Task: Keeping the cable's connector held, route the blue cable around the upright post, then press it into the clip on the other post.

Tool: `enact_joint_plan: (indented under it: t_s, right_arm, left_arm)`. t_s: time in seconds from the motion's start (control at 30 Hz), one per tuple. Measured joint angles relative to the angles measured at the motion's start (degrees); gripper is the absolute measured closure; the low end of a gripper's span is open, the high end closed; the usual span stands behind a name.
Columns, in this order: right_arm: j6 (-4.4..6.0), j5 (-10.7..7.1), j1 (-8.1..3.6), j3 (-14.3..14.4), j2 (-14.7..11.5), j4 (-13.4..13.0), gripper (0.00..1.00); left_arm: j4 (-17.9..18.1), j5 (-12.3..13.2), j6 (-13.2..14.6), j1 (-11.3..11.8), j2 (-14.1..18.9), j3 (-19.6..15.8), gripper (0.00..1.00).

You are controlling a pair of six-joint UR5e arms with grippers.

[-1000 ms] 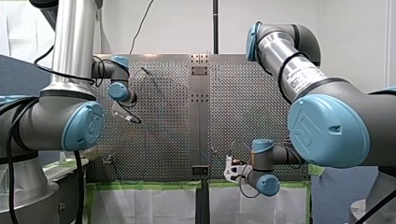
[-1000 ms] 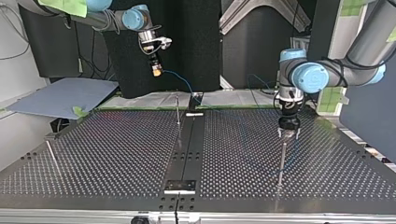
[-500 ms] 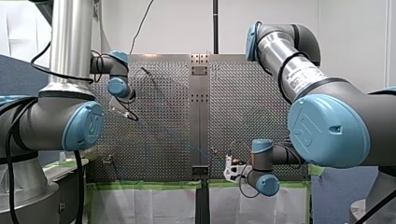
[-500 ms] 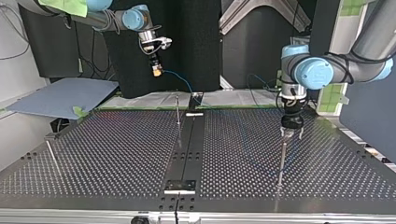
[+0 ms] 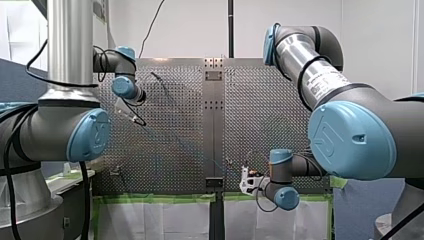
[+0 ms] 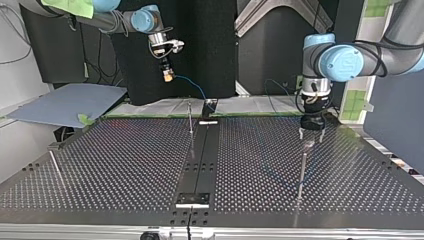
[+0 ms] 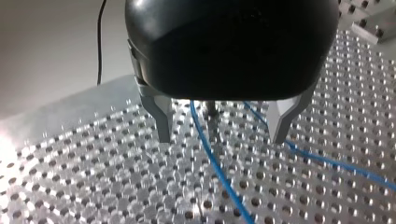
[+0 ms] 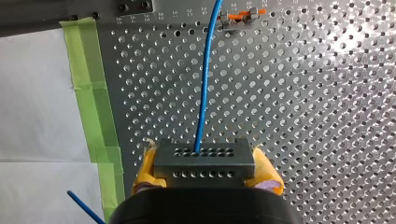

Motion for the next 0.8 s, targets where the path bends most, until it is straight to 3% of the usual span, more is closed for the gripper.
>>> enact_joint_plan:
  t_s: [0.43,0.8]
  right_arm:
    - [0.08,0.0,0.0,0.0,0.0,0.1,1.0]
    - [0.4,-0.03,0.0,0.0,0.0,0.1,1.0]
  left_arm:
    - [-2.8,2.5,-0.3,0.1,7.4,-2.0,0.0]
    - [-5.1,2.3,4.9,0.6,13.8,-2.0,0.0]
